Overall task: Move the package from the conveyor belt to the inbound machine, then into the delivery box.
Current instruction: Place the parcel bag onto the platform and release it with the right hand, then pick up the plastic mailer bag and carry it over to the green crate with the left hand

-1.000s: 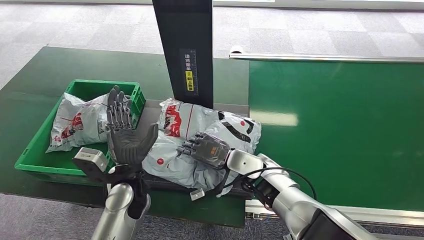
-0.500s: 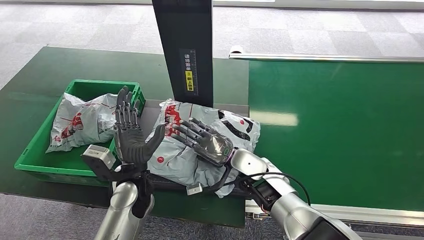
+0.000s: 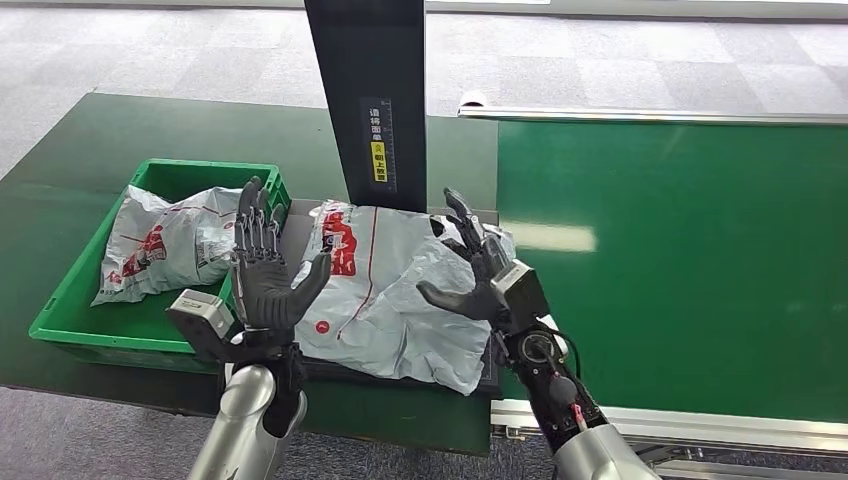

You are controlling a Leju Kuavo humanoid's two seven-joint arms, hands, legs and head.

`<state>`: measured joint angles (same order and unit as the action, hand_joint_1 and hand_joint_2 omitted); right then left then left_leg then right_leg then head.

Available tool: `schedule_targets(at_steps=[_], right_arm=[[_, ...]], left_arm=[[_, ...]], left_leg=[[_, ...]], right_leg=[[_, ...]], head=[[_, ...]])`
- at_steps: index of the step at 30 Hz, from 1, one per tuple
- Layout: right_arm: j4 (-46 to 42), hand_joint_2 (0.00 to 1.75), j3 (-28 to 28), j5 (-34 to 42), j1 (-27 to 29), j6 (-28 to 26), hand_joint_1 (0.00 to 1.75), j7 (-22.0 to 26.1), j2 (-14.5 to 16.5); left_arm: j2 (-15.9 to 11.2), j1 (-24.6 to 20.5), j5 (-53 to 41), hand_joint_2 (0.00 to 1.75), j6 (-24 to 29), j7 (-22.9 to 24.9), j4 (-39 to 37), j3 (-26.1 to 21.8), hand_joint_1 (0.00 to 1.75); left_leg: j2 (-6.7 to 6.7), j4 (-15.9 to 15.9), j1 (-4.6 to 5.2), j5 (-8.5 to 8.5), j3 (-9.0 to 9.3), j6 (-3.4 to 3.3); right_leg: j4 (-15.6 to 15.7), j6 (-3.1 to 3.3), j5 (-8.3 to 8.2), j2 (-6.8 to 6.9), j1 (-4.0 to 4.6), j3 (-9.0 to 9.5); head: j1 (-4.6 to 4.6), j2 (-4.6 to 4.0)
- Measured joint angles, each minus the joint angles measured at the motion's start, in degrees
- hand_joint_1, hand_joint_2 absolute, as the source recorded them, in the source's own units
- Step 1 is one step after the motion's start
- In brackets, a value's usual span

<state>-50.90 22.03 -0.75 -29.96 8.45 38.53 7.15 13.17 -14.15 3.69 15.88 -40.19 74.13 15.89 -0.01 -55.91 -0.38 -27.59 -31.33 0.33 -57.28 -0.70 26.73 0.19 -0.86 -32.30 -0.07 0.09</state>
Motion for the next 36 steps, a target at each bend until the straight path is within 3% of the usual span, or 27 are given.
schedule_targets(at_steps=[4,9,12,15,19,25,28,32,36], right_arm=[[-2.42,1.75,-1.61,1.17,2.35,3.91,0.00,-0.39,-1.32],[-3.38,1.75,-2.29,1.32,3.88,4.94,0.00,-0.14,-2.08],[-5.46,1.75,-2.99,2.40,5.37,4.19,0.00,0.07,-2.31],[-9.62,1.75,-4.56,3.87,8.08,1.21,0.00,-0.85,-2.31],[-15.35,1.75,-7.15,3.33,12.51,-6.00,0.00,-3.97,-2.00],[-22.53,1.75,-11.29,1.30,18.32,-15.18,0.00,-5.65,-0.70],[-25.01,1.75,-13.31,0.69,19.90,-18.02,0.00,-6.71,-0.02],[-26.44,1.75,-15.28,0.83,21.06,-18.70,0.00,-7.69,0.65],[-26.75,1.75,-16.20,0.89,21.56,-18.28,0.00,-8.31,1.11]], left_arm=[[-0.63,0.24,-1.63,1.75,-0.59,0.00,-0.70,0.02,0.00],[-1.60,0.36,-4.73,1.75,-1.25,0.26,-2.65,0.57,0.00],[-2.53,0.31,-9.97,1.75,-2.69,4.01,-5.03,1.96,0.00],[-3.31,0.22,-14.47,1.75,-5.84,7.47,-7.78,3.17,0.00],[-3.64,-0.62,-16.28,1.75,-9.77,7.79,-10.64,3.60,0.00],[-3.12,-3.98,-23.23,1.75,-11.12,10.14,-14.17,5.19,0.00],[-2.25,-6.93,-30.10,1.75,-9.18,14.06,-16.09,6.69,0.00],[-1.27,-11.41,-40.56,1.75,-6.73,22.87,-19.74,9.09,0.00],[-0.32,-15.40,-45.77,1.75,-9.47,30.21,-25.59,10.90,0.00]], left_leg=[[-0.02,0.00,0.00,0.00,0.00,0.00],[-0.02,0.00,0.00,0.00,0.01,0.00],[-0.02,0.00,0.00,0.00,0.01,0.00],[-0.02,0.00,0.00,0.00,-0.01,0.00],[-0.02,0.00,0.00,-0.01,-0.04,0.00],[-0.01,0.00,0.00,-0.01,-0.05,0.00],[-0.01,0.00,0.00,0.00,-0.05,0.00],[-0.02,0.00,0.01,0.00,-0.04,0.00],[-0.02,0.00,0.00,0.00,-0.05,0.00]], right_leg=[[0.00,0.00,0.00,-0.01,0.00,-0.01],[0.00,0.00,0.00,-0.01,0.00,-0.01],[0.00,0.00,0.00,0.01,0.00,0.00],[0.00,0.00,0.00,0.00,0.00,-0.02],[0.01,0.00,0.01,0.00,0.00,-0.06],[0.02,0.00,0.00,0.00,0.00,-0.08],[0.02,0.00,0.00,0.00,0.00,-0.07],[0.01,0.00,-0.01,0.00,-0.01,-0.06],[0.01,0.00,-0.01,-0.01,0.00,-0.07]], head=[[0.00,0.00],[0.01,0.00],[0.00,0.00],[0.00,0.00],[0.00,0.00],[0.00,0.00],[0.00,0.00],[0.01,0.00],[0.01,0.00]])
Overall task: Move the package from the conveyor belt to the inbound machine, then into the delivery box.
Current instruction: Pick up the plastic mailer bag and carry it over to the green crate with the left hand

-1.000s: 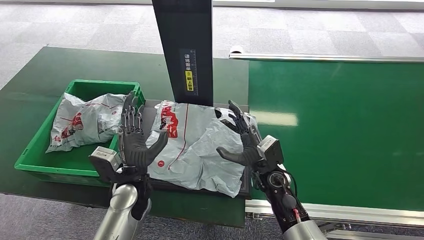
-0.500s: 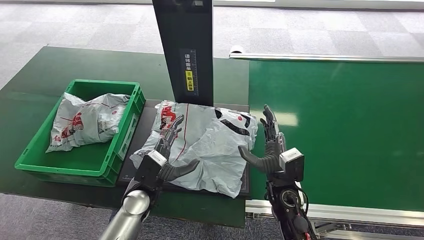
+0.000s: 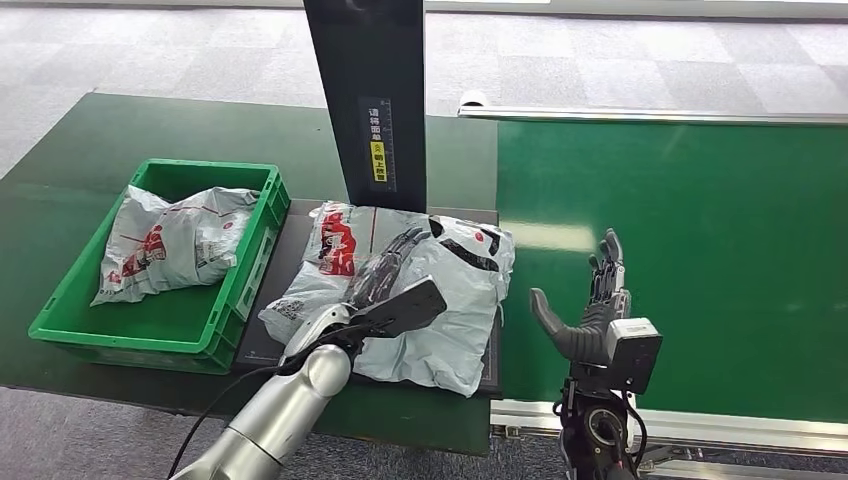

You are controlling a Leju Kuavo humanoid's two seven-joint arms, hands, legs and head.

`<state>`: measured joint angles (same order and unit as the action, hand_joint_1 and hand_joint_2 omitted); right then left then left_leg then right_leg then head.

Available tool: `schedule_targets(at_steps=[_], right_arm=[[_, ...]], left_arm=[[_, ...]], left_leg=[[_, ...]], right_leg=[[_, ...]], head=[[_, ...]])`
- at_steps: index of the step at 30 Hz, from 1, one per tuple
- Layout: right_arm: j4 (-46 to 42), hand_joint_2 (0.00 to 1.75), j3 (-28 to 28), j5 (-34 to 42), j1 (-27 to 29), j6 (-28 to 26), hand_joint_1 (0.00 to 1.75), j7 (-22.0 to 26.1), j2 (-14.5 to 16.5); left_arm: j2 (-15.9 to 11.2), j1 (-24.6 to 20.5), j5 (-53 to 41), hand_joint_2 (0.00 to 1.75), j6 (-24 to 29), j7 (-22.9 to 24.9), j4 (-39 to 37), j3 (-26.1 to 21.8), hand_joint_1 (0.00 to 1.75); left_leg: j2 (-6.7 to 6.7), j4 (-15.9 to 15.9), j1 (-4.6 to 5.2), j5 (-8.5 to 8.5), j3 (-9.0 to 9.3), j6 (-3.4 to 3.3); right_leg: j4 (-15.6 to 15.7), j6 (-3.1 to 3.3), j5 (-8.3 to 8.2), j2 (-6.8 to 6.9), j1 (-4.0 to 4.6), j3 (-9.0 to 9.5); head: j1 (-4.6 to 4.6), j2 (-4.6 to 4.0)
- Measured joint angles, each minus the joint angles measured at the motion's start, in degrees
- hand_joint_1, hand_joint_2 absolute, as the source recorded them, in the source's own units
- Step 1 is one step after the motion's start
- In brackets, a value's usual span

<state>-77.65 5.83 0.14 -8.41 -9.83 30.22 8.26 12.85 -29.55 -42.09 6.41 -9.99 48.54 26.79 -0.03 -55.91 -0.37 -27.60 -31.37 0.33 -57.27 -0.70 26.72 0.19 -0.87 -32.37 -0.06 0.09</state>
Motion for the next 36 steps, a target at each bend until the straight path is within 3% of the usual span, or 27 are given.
schedule_targets(at_steps=[6,8,10,12,25,36], right_arm=[[0.53,1.75,-0.68,-0.16,0.01,1.92,0.00,-0.63,0.60],[0.97,1.75,-0.89,-0.44,-0.05,2.24,0.00,-0.75,0.83],[1.47,1.75,-1.00,-0.72,-0.18,2.32,0.00,-0.81,0.99],[1.92,1.75,-1.16,-0.85,-0.32,2.37,0.00,-0.85,1.12],[3.25,1.75,-2.13,-0.80,-0.31,3.37,0.00,-4.14,1.37],[4.84,1.75,-3.07,-0.50,-0.10,4.17,0.00,-5.23,1.38]], left_arm=[[1.71,-4.27,-5.14,1.75,-5.01,4.22,-10.54,0.92,0.01],[2.15,-5.27,-6.00,1.75,-7.54,4.32,-13.46,1.02,0.66],[2.41,-6.04,-6.27,1.75,-9.25,3.81,-15.66,1.03,1.53],[2.56,-6.61,-6.53,1.75,-9.64,3.16,-17.11,1.02,1.75],[2.68,-5.16,-5.18,1.75,-0.57,-2.82,-16.16,-1.09,1.75],[1.81,2.24,-2.59,1.75,16.18,-11.88,-0.86,-4.74,1.75]], left_leg=[[-0.01,0.01,0.00,0.00,-0.01,0.00],[0.00,0.01,0.00,0.00,0.00,0.00],[0.00,0.01,0.00,0.00,0.02,0.00],[0.02,0.01,0.00,0.00,0.05,0.00],[0.03,0.01,0.00,0.00,0.15,0.00],[0.01,0.01,0.00,0.00,0.01,0.00]], right_leg=[[0.00,0.00,0.00,-0.01,0.00,0.00],[0.00,0.00,0.00,-0.01,0.00,0.03],[0.00,0.00,0.00,0.01,0.00,0.07],[0.00,0.00,0.01,0.04,0.00,0.13],[0.00,0.00,0.00,0.03,0.00,0.20],[0.00,0.00,0.01,0.02,0.00,0.06]], head=[[0.00,0.00],[-0.01,0.00],[0.00,0.00],[0.00,0.00],[0.01,0.00],[0.01,0.00]])
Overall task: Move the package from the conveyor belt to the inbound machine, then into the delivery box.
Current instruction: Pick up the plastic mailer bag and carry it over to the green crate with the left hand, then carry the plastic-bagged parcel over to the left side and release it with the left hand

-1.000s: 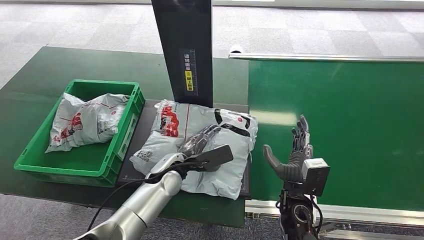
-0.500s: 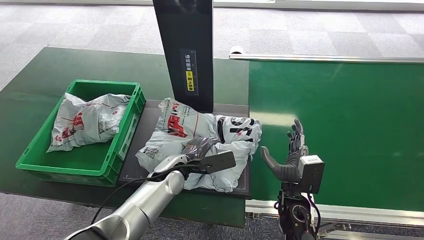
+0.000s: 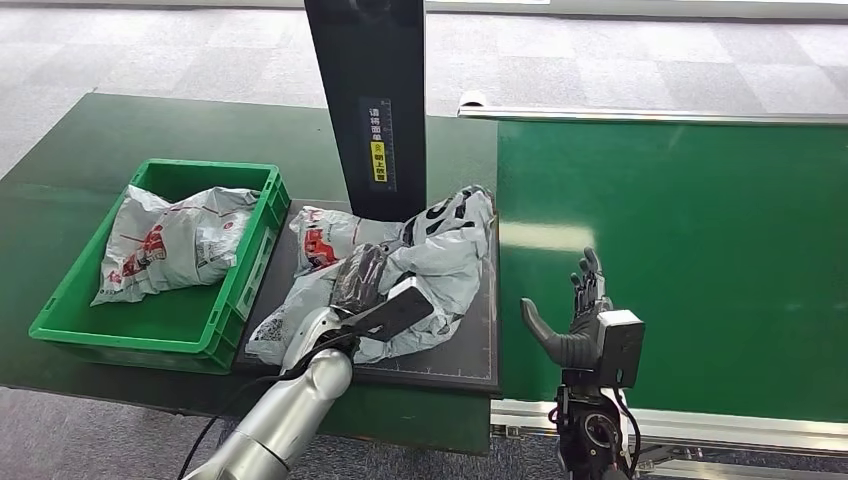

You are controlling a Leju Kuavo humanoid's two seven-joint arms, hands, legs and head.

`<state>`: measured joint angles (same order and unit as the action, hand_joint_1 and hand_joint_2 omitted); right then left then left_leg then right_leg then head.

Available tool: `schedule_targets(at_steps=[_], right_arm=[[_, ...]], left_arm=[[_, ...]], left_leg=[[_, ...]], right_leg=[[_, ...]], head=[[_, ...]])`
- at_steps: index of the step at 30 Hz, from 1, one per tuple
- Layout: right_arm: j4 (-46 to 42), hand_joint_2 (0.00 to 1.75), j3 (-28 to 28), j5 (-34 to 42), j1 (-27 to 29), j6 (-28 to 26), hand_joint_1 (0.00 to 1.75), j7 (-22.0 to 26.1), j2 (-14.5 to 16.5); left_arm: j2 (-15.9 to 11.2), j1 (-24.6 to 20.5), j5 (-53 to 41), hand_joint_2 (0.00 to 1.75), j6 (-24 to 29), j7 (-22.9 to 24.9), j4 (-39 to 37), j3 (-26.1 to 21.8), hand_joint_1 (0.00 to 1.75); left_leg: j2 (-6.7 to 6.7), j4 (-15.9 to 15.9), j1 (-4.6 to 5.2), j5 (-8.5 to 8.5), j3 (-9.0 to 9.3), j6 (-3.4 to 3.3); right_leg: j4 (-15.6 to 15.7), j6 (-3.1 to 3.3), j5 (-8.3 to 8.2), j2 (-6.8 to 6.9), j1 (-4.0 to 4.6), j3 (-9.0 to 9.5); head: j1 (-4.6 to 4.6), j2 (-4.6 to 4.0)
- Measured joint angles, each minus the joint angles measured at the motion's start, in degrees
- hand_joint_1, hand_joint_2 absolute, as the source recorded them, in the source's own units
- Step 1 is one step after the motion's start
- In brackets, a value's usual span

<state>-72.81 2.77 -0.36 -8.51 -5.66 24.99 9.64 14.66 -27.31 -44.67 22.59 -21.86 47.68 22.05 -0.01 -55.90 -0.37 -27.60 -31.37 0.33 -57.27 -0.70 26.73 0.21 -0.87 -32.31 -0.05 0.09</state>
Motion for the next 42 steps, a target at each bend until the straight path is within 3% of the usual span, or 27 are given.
schedule_targets(at_steps=[7,11,15,18,21,24,28,32,36,42], right_arm=[[0.52,1.75,-1.02,0.10,0.54,0.59,0.00,1.37,0.04],[0.55,1.75,-1.77,0.21,1.06,0.79,0.00,1.99,0.04],[0.42,1.75,-2.47,0.29,1.87,0.94,0.00,2.14,0.05],[0.14,1.75,-2.87,0.25,2.61,0.96,0.00,2.19,0.07],[-0.32,1.75,-3.01,-0.04,3.38,0.98,0.00,2.18,0.06],[-1.19,1.75,-3.07,-0.13,4.52,0.91,0.00,2.15,0.02],[-2.43,1.75,-3.13,0.62,5.98,0.33,0.00,1.92,-0.22],[-3.06,1.75,-3.06,1.12,6.51,-0.17,0.00,1.37,-0.57],[-3.08,1.75,-2.87,1.19,6.45,-0.22,0.00,0.88,-0.78],[-3.08,1.75,-2.60,1.09,6.32,-0.45,0.00,0.26,-0.90]], left_arm=[[-1.46,5.11,-3.54,1.75,11.01,-4.08,15.97,0.50,1.75],[-2.09,6.26,-10.06,1.75,16.52,-4.99,22.98,0.34,1.75],[-2.18,5.48,-19.05,1.75,17.27,-3.27,26.35,-2.69,1.75],[-2.43,3.22,-26.45,1.75,17.31,1.55,25.98,-6.58,1.75],[-3.51,-1.03,-34.36,1.75,17.31,10.96,21.80,-10.14,1.75],[-6.05,-7.45,-38.67,1.75,17.07,20.75,12.43,-13.01,1.75],[-9.87,-15.03,-40.30,1.75,15.00,28.05,-0.40,-16.12,1.75],[-13.88,-20.45,-41.27,1.75,8.81,35.34,-10.81,-18.81,1.75],[-17.47,-22.93,-38.47,1.75,4.26,37.74,-17.46,-22.05,1.75],[-21.71,-23.24,-32.16,1.75,5.32,35.29,-21.96,-28.57,1.75]], left_leg=[[0.00,0.00,0.00,0.00,-0.04,0.00],[0.00,0.00,0.00,0.00,-0.05,0.00],[0.00,0.00,0.00,0.00,-0.03,0.00],[0.00,0.00,0.00,0.02,0.00,0.00],[0.00,0.00,-0.01,0.04,0.02,0.01],[-0.02,0.00,-0.03,0.07,0.02,0.04],[-0.08,0.00,-0.05,0.08,0.02,0.05],[-0.18,0.01,-0.05,0.07,-0.02,0.05],[-0.21,0.02,-0.05,0.07,-0.07,0.05],[-0.24,0.02,-0.07,0.07,-0.11,0.06]], right_leg=[[0.00,0.00,0.00,0.00,0.00,-0.05],[0.00,0.00,0.00,0.01,0.00,-0.05],[0.00,0.00,0.00,0.00,0.00,-0.04],[0.00,0.01,-0.01,0.00,0.00,-0.03],[-0.01,0.01,-0.01,0.00,0.01,-0.02],[-0.02,0.05,-0.03,-0.01,0.04,-0.01],[-0.05,0.07,-0.05,-0.06,0.06,-0.04],[-0.05,0.07,-0.05,-0.19,0.06,-0.10],[-0.06,0.07,-0.05,-0.21,0.07,-0.16],[-0.06,0.08,-0.04,-0.21,0.09,-0.21]], head=[[-0.01,0.00],[-0.01,0.00],[-0.01,0.00],[-0.01,0.00],[-0.01,0.00],[0.00,0.00],[-0.01,0.00],[-0.02,0.00],[-0.02,0.00],[-0.02,0.00]])
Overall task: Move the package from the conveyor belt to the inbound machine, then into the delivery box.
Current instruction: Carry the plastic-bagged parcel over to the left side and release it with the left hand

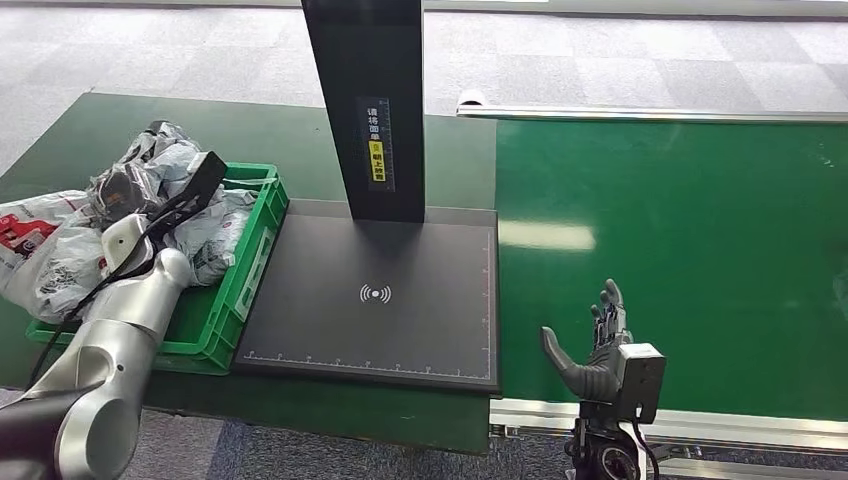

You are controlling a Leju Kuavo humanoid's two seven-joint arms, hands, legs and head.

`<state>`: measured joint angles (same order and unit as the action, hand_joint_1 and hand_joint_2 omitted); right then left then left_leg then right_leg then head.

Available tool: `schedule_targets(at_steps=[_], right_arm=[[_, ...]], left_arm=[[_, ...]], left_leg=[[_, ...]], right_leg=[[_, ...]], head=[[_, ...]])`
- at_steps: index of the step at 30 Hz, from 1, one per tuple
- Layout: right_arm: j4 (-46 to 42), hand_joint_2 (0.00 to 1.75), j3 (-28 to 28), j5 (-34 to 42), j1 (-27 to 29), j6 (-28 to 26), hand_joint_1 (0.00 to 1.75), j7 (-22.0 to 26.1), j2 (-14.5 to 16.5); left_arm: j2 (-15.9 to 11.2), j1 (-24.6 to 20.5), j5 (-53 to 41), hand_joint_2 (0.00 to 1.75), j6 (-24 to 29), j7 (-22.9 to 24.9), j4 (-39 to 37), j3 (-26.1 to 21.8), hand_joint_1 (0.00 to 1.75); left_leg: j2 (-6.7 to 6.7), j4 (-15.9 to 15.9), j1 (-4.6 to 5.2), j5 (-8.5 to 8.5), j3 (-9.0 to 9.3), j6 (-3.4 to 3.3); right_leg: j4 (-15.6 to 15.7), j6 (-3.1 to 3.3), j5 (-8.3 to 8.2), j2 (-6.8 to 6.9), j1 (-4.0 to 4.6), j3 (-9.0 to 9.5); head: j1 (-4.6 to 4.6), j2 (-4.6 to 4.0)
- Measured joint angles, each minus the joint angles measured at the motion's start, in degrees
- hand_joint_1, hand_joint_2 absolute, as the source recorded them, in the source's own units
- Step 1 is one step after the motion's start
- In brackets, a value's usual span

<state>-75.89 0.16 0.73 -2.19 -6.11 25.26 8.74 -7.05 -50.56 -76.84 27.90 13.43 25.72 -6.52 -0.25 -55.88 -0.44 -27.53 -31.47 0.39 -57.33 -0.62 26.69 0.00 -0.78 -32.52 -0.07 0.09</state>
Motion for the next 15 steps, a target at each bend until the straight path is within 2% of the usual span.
schedule_targets(at_steps=[5,7,10,14,15], right_arm=[[0.00,1.75,0.18,-0.20,-0.42,-0.16,0.00,-0.45,-0.02],[0.00,1.75,0.31,-0.22,-0.50,-0.16,0.00,-0.56,-0.02],[0.00,1.75,0.56,-0.31,-0.55,-0.16,0.00,-0.73,-0.01],[0.00,1.75,0.61,-0.39,-0.59,-0.16,0.00,-0.87,0.03],[0.00,1.75,0.60,-0.41,-0.59,-0.16,0.00,-0.89,0.04]], left_arm=[[-1.18,0.09,3.61,1.75,-2.50,-3.76,-2.12,-4.29,1.75],[-1.23,0.19,3.73,1.75,-3.17,-4.76,-2.68,-5.07,1.70],[-1.15,0.36,3.73,1.75,-3.62,-5.98,-3.29,-5.69,1.72],[0.13,0.92,4.61,1.75,-2.75,-11.74,-3.31,-5.89,1.75],[0.68,1.13,4.94,1.75,-2.18,-12.87,-3.16,-5.87,1.55]], left_leg=[[0.01,0.00,0.00,0.00,-0.01,0.00],[0.02,0.00,0.01,0.00,-0.01,0.00],[0.03,-0.01,0.01,0.00,0.00,0.00],[0.12,-0.01,0.01,0.00,0.00,0.00],[0.14,-0.01,0.01,0.00,-0.01,0.00]], right_leg=[[0.00,0.00,0.00,0.01,0.00,0.02],[0.00,0.00,0.00,0.01,-0.01,0.03],[0.00,0.00,0.00,0.01,-0.01,0.02],[0.01,0.00,0.00,0.07,-0.01,0.02],[0.01,0.00,0.00,0.09,-0.01,0.02]], head=[[-0.01,0.00],[-0.02,0.00],[-0.01,0.00],[0.00,0.00],[-0.01,0.00]])
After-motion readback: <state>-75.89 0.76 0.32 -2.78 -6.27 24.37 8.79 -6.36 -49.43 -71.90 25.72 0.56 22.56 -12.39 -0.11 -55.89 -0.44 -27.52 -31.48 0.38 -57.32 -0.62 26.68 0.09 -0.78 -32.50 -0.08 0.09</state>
